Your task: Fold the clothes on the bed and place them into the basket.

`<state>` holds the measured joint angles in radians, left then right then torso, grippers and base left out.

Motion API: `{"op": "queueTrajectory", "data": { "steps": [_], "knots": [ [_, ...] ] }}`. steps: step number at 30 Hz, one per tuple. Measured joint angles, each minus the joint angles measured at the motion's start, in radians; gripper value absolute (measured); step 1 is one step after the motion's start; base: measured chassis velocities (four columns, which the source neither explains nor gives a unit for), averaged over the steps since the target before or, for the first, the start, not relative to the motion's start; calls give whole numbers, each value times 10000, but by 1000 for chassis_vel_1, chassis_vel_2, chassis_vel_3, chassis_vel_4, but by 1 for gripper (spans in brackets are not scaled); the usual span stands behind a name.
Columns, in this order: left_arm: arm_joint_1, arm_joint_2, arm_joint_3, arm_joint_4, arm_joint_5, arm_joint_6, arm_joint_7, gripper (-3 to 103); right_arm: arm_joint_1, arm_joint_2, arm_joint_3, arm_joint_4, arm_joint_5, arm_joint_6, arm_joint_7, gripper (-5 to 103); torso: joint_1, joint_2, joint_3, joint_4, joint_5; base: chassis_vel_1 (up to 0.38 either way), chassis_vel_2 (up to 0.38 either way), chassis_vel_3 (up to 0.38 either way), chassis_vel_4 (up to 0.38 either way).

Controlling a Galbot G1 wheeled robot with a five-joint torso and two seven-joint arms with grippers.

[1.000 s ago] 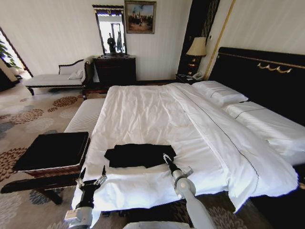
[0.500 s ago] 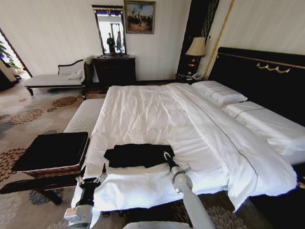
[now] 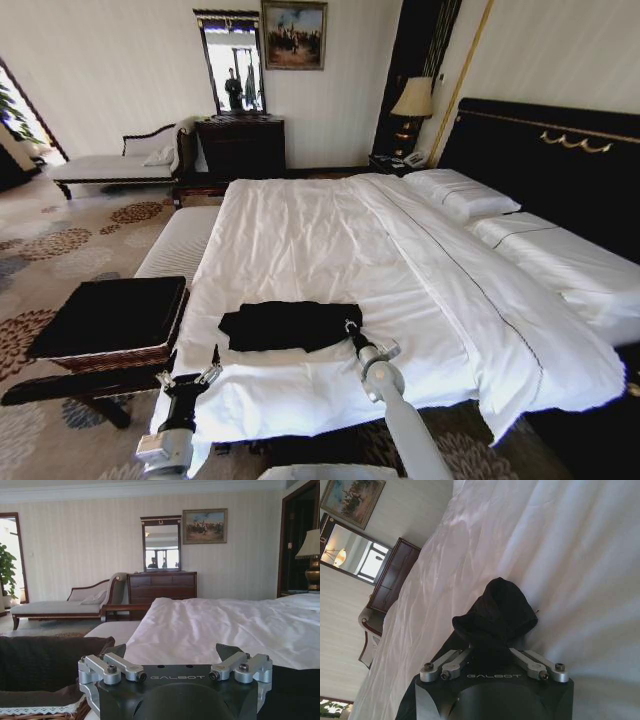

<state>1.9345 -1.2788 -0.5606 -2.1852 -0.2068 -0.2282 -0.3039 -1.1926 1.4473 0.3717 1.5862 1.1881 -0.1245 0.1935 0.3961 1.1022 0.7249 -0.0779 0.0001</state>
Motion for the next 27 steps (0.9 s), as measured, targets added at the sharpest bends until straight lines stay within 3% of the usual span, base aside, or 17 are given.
{"op": "queueTrajectory", "data": {
  "steps": [7,12,16,21,27],
  "knots": [
    [8,-148,-51,22,13,-2,-11,100,-118,-73,77,512,103,31,48,9,1,0,0,2,0,0,0,0,0],
    [-13,-286,-218,24,-140,-16,-25,100,-451,-406,169,1287,-537,184,75,9,1,0,0,3,1,0,0,0,0],
    [6,-291,-273,-31,-177,-46,-25,100,-657,-758,408,1707,-921,220,52,9,0,0,-1,-1,0,0,0,0,0],
    [1,-367,-454,-100,-349,-98,-10,100,-806,-1748,1209,2028,-1112,156,-17,9,0,0,-1,-2,1,0,0,0,0],
    [75,-466,-467,-93,-344,-194,7,100,-750,-2112,1239,1936,-1800,84,-103,9,0,0,-1,-2,0,0,0,0,0]
  ]
}}
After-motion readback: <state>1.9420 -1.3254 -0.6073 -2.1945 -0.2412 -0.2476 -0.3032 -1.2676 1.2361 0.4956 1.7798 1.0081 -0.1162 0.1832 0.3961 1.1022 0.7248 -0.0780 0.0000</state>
